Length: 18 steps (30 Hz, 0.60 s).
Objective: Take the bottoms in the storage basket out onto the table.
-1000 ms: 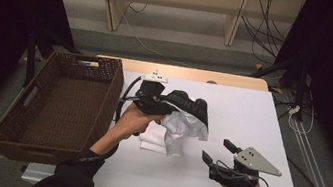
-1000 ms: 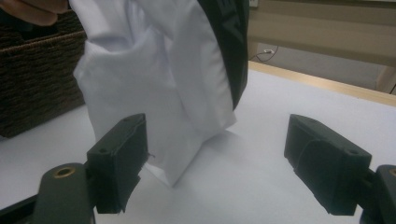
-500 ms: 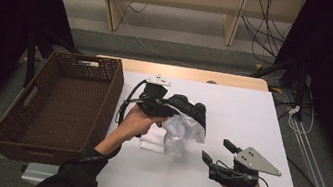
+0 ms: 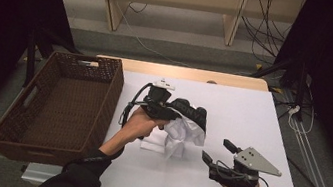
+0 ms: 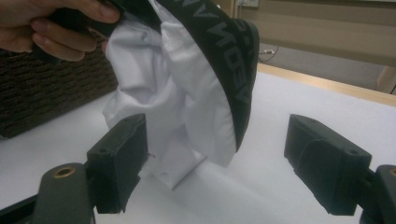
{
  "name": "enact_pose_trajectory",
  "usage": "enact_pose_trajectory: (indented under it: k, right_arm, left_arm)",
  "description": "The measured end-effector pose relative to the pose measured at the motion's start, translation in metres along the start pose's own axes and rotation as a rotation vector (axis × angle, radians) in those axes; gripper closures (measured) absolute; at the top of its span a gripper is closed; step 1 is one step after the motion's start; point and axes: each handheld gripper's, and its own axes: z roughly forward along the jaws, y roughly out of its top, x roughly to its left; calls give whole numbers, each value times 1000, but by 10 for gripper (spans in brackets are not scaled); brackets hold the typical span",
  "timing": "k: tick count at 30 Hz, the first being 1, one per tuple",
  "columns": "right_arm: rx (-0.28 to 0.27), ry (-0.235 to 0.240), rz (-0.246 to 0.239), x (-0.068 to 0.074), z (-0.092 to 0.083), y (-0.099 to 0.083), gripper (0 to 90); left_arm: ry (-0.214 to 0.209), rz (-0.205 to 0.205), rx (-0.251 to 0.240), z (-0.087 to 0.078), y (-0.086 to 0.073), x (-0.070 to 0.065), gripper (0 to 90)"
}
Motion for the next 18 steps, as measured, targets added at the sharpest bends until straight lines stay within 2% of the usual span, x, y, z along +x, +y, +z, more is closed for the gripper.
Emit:
enact_pose_trajectory:
  k: [18]
  right_arm:
    - [-3, 1, 1, 0, 1, 0, 226]
  left_arm:
    - [12, -15, 46, 14, -12, 11, 633]
